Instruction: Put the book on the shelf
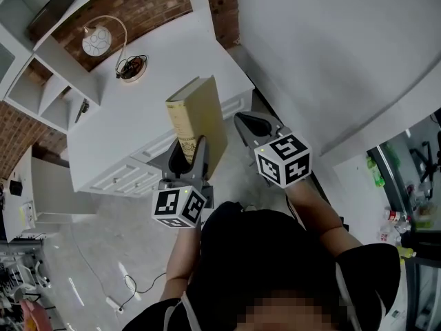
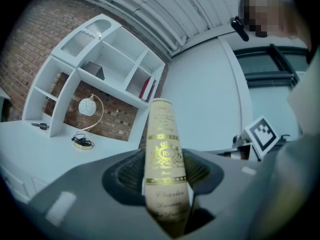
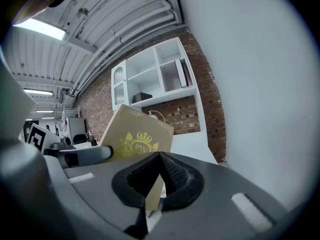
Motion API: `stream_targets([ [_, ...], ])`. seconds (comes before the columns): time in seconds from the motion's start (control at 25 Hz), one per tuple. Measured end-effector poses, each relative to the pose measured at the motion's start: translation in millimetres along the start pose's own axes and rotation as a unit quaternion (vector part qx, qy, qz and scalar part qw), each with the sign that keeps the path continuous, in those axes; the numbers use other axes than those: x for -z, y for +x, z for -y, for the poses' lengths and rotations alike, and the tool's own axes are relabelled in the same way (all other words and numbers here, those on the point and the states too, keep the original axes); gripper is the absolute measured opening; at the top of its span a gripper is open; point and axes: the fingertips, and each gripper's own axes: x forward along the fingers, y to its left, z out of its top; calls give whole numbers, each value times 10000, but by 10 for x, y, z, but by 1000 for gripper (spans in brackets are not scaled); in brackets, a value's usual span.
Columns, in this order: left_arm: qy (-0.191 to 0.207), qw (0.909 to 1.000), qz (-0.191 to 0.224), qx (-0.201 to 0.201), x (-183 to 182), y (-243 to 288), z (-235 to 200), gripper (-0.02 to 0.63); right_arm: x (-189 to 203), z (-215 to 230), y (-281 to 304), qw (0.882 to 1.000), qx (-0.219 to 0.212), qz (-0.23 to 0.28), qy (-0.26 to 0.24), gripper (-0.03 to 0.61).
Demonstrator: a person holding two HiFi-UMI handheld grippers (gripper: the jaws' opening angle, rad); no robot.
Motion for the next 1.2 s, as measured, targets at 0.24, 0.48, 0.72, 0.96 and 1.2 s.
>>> stream_targets([
  [0.24,-46,10000,49,9,-48,88,-1,206,-10,30,49,10000,-19,-33,15,-5],
  [0.48,-126,9999,58,10,-74,222,-172,207,-57,99,288,10000,2,-57,48,-5],
  [0.72,-102,9999,117,-17,-163,465,-377,206,-192,194,578,10000,-22,-61,-43,-5],
  [0.96,-137,9997,208,-52,-277,730,-637,206,-352,288,918,9997,-62,-124,-216,-5],
  [1.2,-68,9996,270,-80,-402,996,-828,207,-541,441,1231,9996,-65,-85,-267,-5],
])
